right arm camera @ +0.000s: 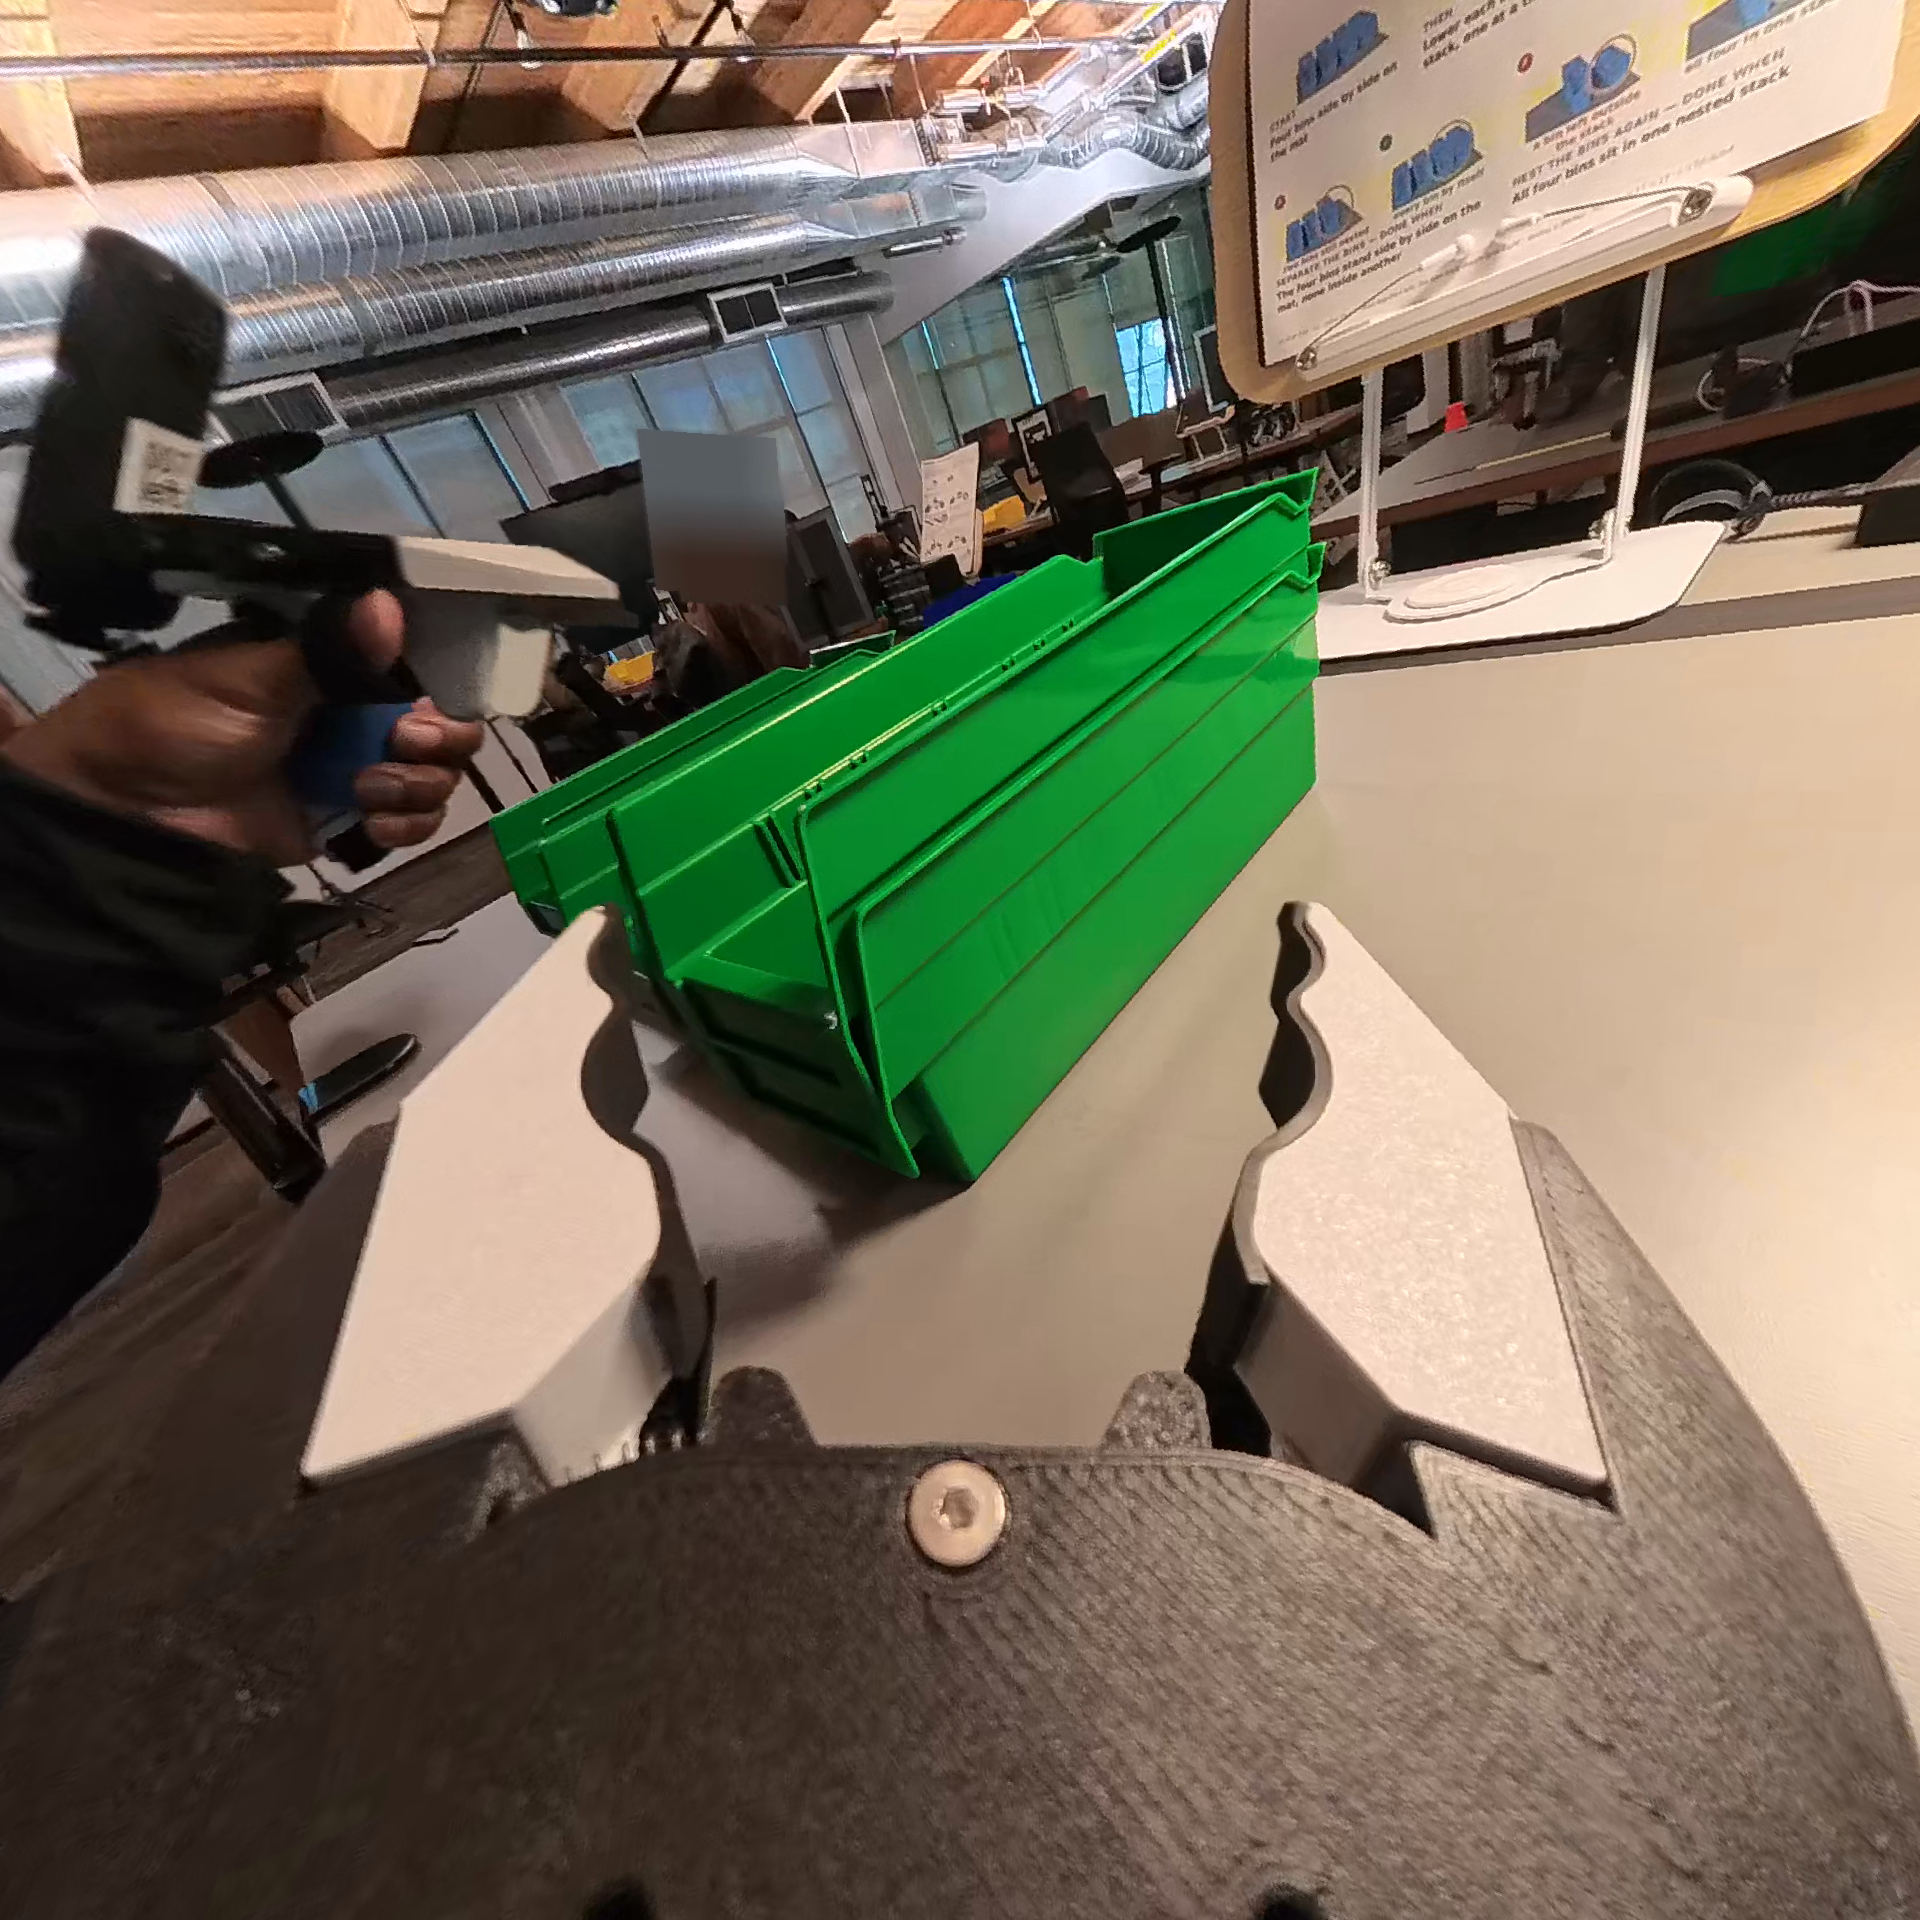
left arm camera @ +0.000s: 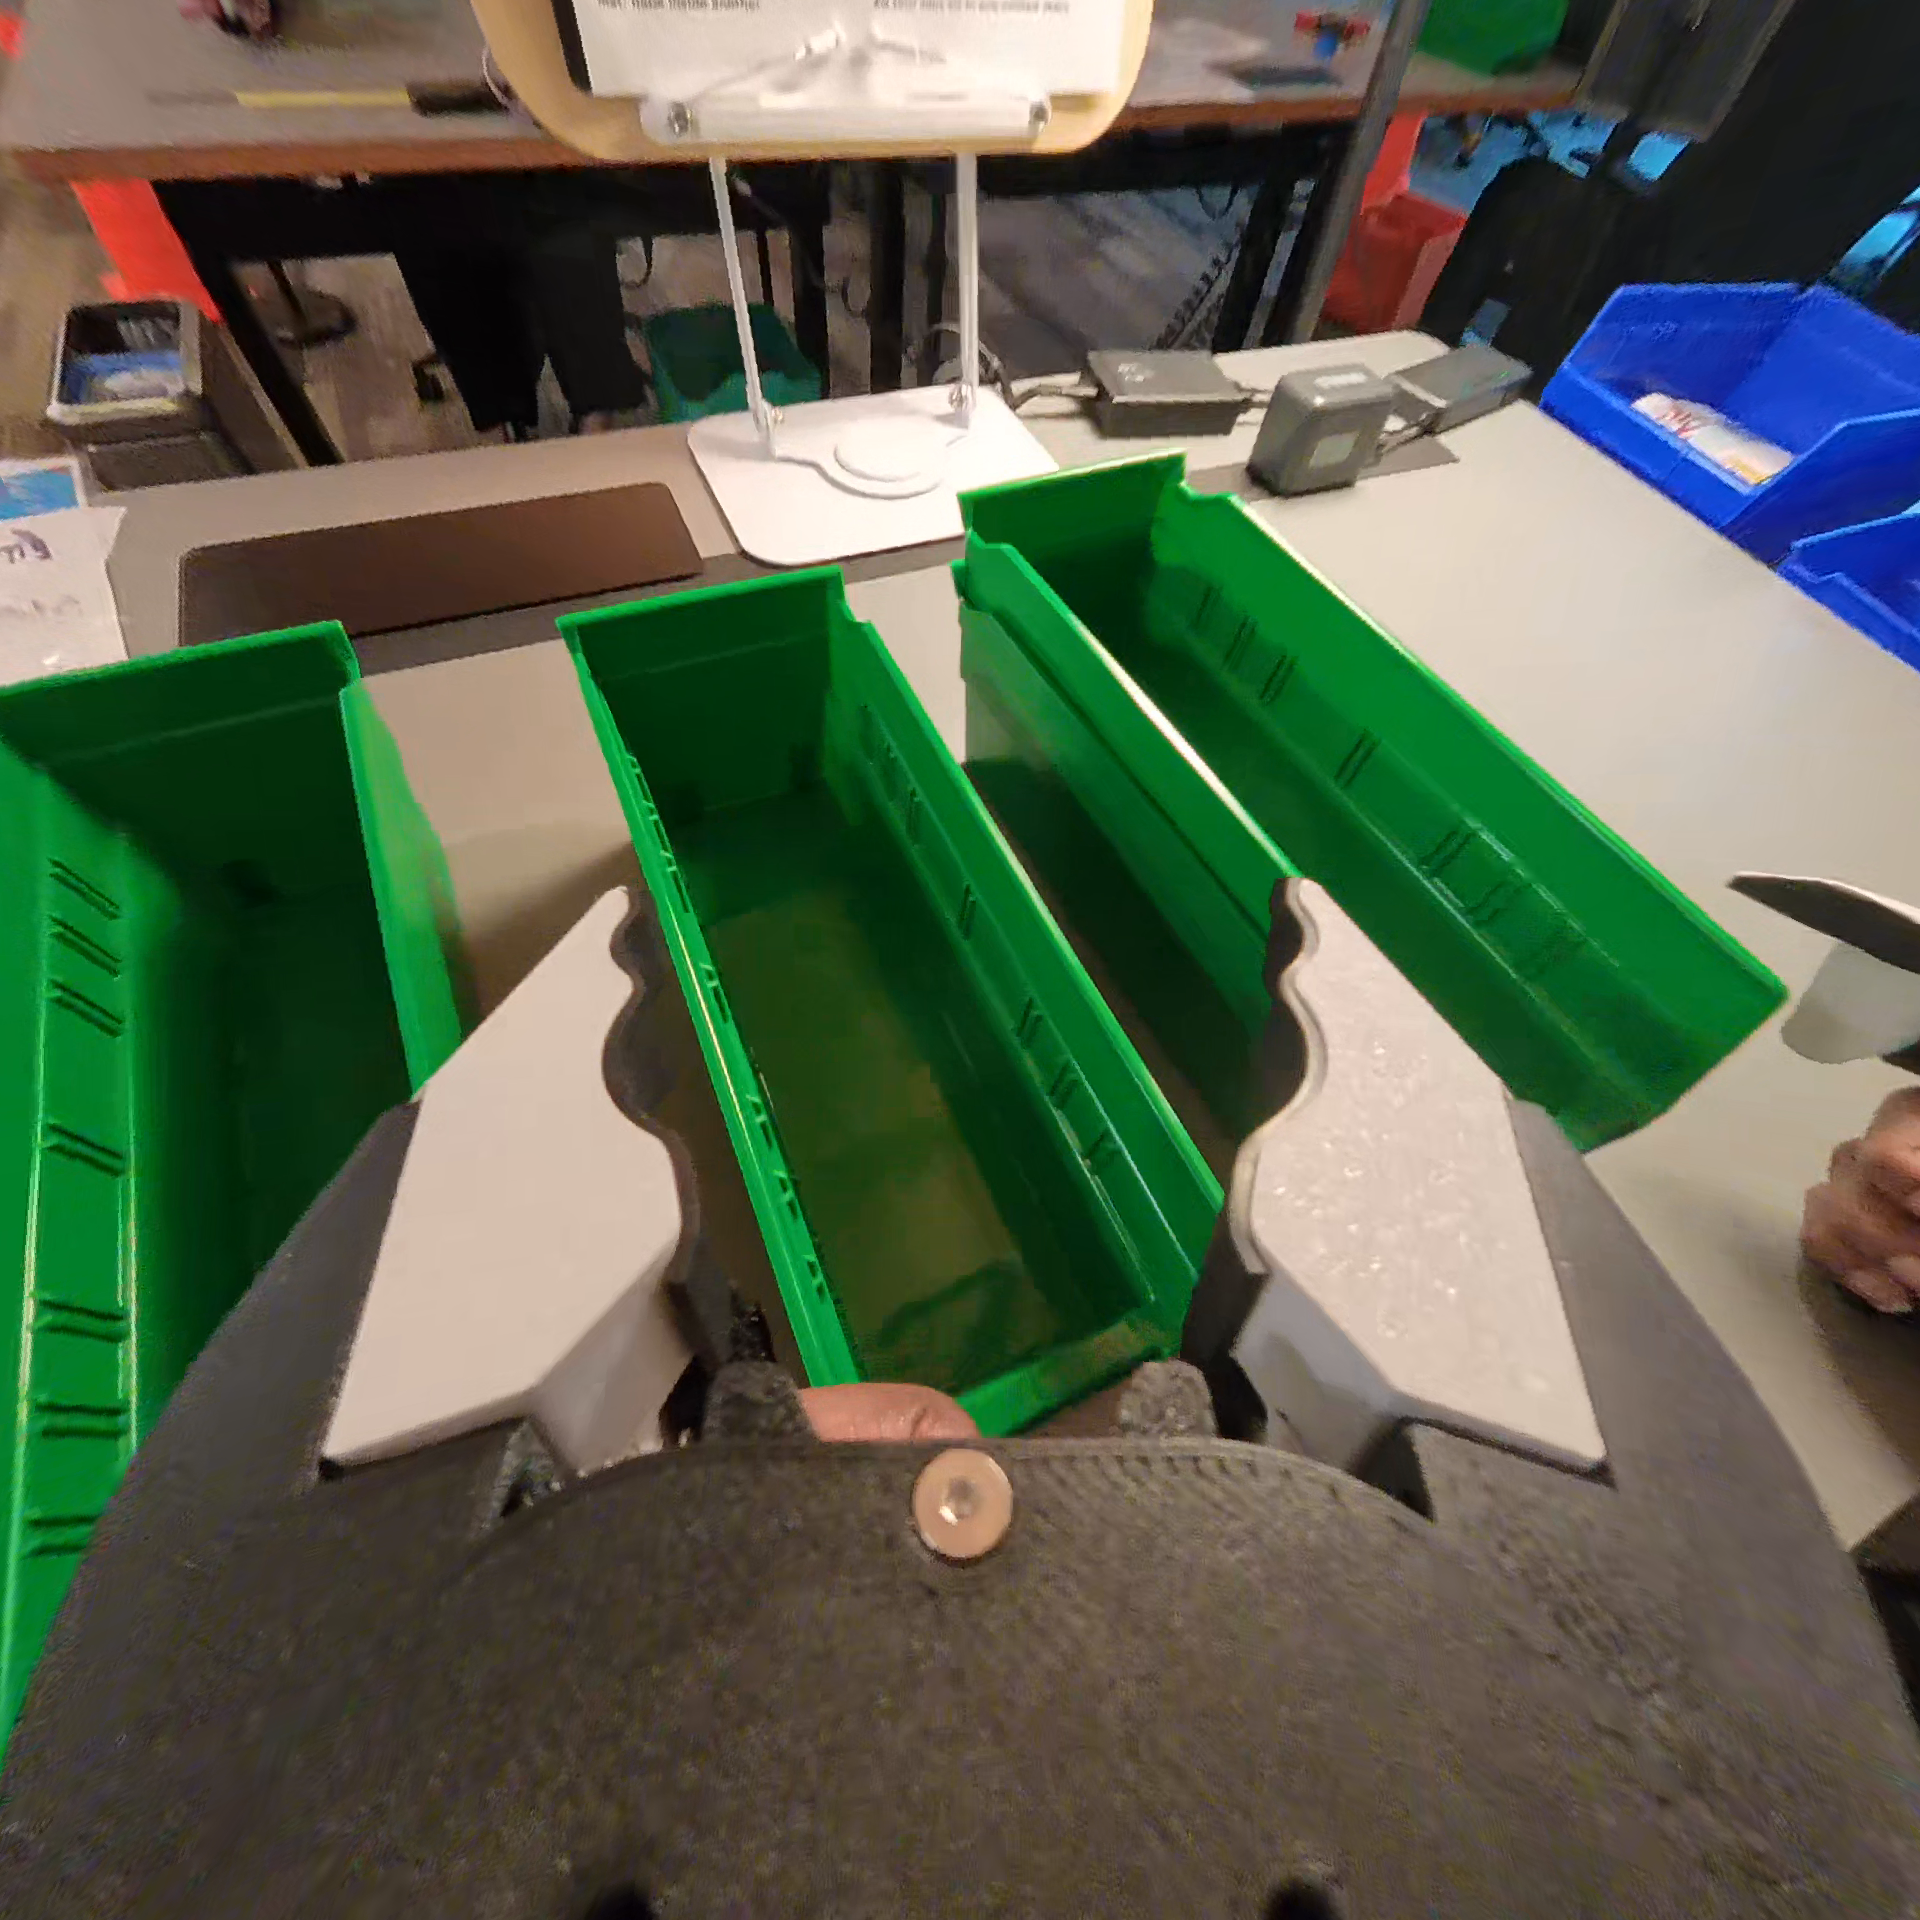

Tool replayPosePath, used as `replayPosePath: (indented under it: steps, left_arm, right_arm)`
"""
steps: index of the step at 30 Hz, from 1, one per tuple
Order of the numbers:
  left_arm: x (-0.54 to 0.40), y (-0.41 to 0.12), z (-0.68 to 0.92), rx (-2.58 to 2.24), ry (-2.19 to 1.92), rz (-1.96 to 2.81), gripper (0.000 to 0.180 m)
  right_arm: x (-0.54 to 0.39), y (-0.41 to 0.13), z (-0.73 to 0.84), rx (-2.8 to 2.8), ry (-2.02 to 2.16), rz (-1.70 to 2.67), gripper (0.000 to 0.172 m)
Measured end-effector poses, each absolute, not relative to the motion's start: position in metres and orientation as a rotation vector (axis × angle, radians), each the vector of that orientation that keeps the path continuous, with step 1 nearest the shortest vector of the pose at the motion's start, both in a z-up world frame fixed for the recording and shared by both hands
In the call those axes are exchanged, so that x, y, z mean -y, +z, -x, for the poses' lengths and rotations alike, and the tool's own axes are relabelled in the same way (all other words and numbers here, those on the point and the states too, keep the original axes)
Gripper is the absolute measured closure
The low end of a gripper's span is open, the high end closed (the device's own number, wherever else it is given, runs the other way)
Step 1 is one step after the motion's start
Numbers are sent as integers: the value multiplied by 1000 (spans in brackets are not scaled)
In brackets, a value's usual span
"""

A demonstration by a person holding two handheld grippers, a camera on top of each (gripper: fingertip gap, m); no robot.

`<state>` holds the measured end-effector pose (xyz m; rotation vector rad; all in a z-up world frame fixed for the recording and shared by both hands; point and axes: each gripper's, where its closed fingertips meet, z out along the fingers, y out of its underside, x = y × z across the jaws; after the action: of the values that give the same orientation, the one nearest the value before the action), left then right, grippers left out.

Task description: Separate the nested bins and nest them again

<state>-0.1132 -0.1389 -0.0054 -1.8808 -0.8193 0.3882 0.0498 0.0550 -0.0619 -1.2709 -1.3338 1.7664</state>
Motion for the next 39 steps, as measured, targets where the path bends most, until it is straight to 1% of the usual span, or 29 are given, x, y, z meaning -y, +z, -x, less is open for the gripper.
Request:
replayPosePath:
  steps: [4, 15, 21, 29, 36, 38, 39]
  left_arm:
    - [133, -24, 127, 869, 342, 1953, 59]
    - [129, -52, 133, 952, 226, 2062, 52]
    - [133, -60, 139, 1014, 271, 2152, 50]
    - [126, -67, 162, 1070, 478, 2302, 50]
    - [125, -91, 182, 1212, 443, 2417, 43]
    - [126, -99, 182, 1261, 378, 2424, 37]
    - [125, -101, 180, 1281, 340, 2424, 38]
  right_arm:
    - [-58, -58, -53, 1297, 1810, 1261, 51]
    - [-53, -59, -54, 1327, 1869, 1262, 51]
    - [-52, -63, -50, 1353, 1890, 1307, 52]
    - [-55, -60, -52, 1325, 1928, 1298, 53]
    - [-55, -58, -55, 1308, 1965, 1285, 54]
    - [-55, -57, -56, 1306, 1978, 1280, 55]
    - [-55, -56, -56, 1305, 1985, 1277, 55]
